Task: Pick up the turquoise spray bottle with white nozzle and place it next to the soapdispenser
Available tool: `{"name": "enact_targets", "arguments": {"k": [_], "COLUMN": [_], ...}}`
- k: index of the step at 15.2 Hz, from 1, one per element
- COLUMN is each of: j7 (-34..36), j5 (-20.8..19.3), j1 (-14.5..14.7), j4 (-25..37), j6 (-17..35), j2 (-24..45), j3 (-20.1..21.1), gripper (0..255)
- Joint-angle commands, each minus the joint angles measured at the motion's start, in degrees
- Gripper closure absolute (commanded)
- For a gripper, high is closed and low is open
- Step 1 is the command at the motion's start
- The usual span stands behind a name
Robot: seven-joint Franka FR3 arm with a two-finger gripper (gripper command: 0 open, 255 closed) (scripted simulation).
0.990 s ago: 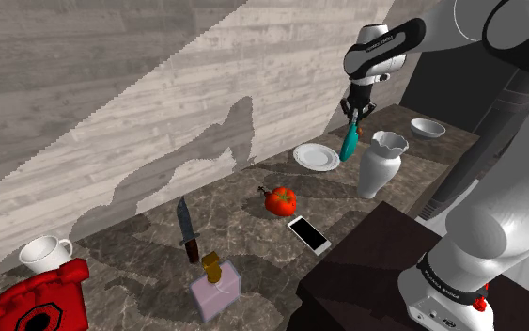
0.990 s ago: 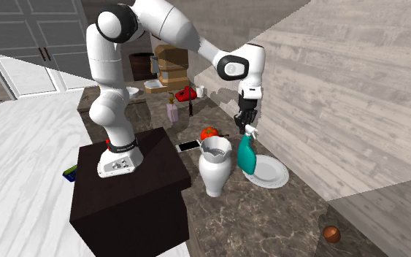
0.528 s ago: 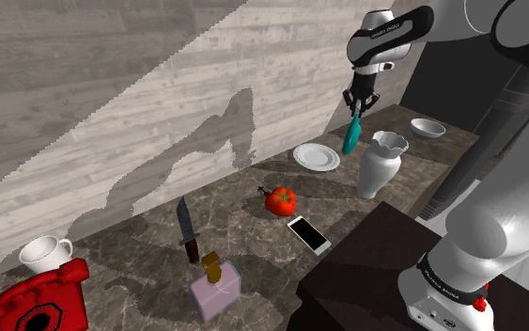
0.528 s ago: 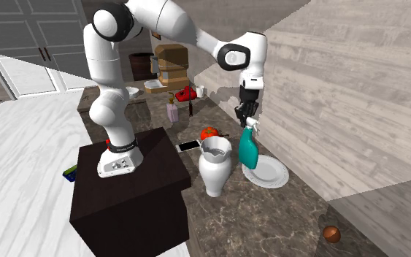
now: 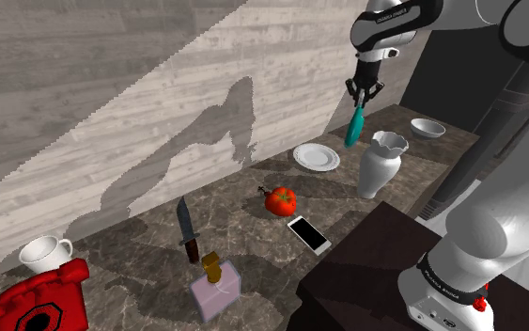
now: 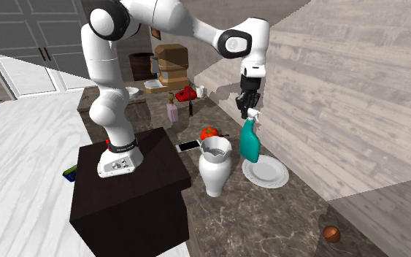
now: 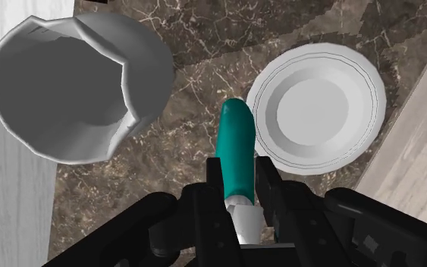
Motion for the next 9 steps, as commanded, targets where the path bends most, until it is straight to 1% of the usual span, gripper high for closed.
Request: {"name": "enact_targets", "arguments": {"k": [1, 9], "j7": [-0.1, -0.7], "j5": [0.0, 0.1], "j1": [0.0, 0.1], "j4": [1.0, 6.3], "j6": [-1.5, -7.5], "j2": [-0.5, -1.2], "j3": [0.0, 0.0], "gripper": [255, 255]}}
